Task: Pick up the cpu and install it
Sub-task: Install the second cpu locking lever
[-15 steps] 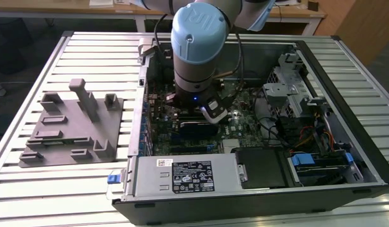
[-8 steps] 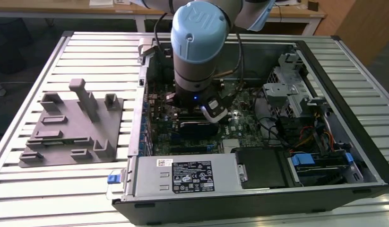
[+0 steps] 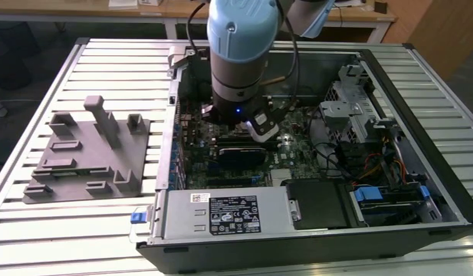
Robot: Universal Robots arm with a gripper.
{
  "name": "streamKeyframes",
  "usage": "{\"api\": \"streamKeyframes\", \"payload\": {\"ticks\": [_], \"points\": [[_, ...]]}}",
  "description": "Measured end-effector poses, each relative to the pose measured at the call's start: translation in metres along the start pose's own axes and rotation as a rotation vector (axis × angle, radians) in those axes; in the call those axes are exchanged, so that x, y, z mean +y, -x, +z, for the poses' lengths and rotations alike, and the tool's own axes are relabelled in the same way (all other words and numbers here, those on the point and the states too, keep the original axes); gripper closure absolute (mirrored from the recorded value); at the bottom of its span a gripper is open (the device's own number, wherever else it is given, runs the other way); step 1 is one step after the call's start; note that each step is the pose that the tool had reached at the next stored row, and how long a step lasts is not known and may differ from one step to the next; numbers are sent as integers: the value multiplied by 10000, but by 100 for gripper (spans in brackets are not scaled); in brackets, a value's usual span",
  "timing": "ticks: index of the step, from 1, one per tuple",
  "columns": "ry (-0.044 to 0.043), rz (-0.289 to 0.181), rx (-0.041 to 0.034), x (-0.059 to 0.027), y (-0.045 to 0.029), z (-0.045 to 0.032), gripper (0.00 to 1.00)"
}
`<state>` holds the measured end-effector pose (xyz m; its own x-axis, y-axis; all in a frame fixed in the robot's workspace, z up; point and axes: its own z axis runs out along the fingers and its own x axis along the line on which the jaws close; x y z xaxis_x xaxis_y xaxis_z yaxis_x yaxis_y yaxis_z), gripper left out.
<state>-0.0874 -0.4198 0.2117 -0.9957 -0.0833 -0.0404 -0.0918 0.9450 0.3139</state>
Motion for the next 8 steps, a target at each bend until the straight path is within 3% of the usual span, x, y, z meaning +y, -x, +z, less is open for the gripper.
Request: {"api": "streamKeyframes", "payload": {"ticks": [8], "points": [[-23, -2, 3, 29, 4, -89, 89]]}}
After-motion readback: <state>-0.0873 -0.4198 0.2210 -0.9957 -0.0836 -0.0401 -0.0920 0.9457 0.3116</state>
